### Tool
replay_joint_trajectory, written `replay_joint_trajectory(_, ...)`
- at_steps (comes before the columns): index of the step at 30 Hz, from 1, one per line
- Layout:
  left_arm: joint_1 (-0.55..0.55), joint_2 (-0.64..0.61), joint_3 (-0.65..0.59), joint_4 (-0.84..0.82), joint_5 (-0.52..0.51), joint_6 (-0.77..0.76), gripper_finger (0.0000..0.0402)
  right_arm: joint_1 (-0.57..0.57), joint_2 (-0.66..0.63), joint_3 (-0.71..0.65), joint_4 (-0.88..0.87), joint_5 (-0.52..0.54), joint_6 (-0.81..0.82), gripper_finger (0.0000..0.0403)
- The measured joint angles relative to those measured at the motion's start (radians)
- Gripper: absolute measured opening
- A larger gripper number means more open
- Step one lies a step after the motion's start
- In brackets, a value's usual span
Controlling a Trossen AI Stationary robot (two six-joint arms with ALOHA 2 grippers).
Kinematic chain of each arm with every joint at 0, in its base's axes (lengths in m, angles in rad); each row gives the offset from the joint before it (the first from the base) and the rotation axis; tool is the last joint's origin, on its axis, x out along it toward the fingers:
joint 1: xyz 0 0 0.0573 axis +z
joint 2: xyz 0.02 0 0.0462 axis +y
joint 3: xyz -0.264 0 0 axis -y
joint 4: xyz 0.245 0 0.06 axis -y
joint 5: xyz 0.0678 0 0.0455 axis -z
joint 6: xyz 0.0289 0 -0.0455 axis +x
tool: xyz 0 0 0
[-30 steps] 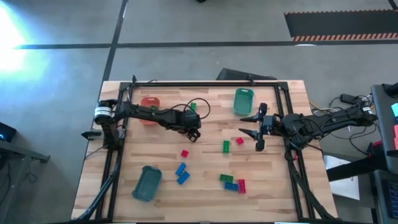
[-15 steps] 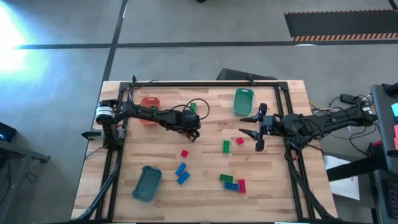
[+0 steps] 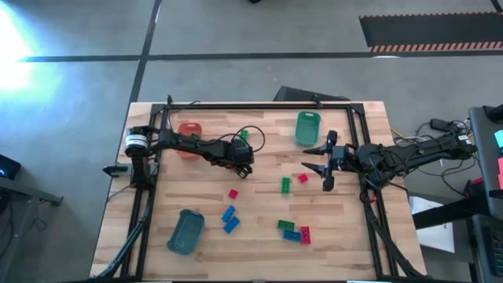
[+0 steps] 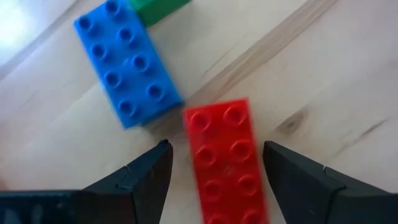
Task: Sort & place blocks by color
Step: Put the red game piece into the blue bin
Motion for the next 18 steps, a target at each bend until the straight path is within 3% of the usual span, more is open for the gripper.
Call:
replay_joint_trajectory(4, 0.0, 0.008, 0.002, 0.007, 0.002, 0.0, 0.0207, 0.0, 0.0, 0.0, 0.001, 0.0, -0.001, 0.0178)
replay_joint_trajectory(10, -0.001, 0.005, 0.003, 0.012, 0.006, -0.001, 0.013, 0.0, 0.0, 0.0, 0.0, 0.0, -0.002, 0.0178)
replay_joint_trajectory(18, -0.005, -0.006, 0.005, -0.011, 0.015, -0.025, 0.0126, 0.0, 0.0, 0.0, 0.001, 0.0, -0.003, 0.0178)
